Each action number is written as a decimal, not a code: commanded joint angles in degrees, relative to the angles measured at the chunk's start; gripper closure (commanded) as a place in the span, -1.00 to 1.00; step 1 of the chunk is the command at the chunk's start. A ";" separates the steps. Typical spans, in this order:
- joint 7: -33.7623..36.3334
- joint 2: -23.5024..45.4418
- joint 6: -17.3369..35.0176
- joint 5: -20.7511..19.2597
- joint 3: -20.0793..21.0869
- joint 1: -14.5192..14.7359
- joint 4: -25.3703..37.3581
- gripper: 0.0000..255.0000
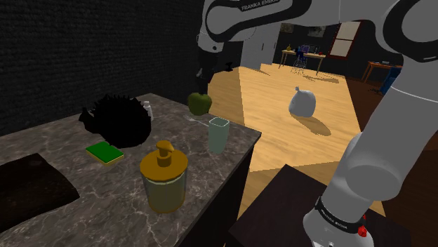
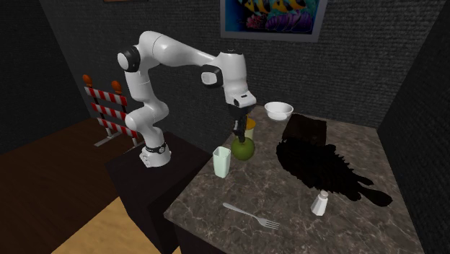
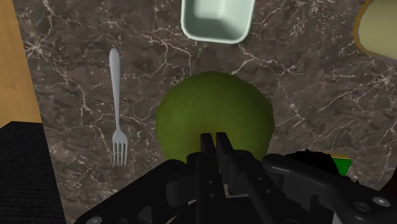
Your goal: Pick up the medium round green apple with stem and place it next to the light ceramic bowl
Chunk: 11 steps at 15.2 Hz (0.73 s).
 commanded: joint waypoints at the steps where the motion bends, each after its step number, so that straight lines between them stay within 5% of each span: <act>1: -0.11 -0.20 -1.63 0.02 -0.05 -0.05 1.42 1.00; 11: 12.36 -2.77 -2.36 -1.20 6.58 5.38 -0.61 1.00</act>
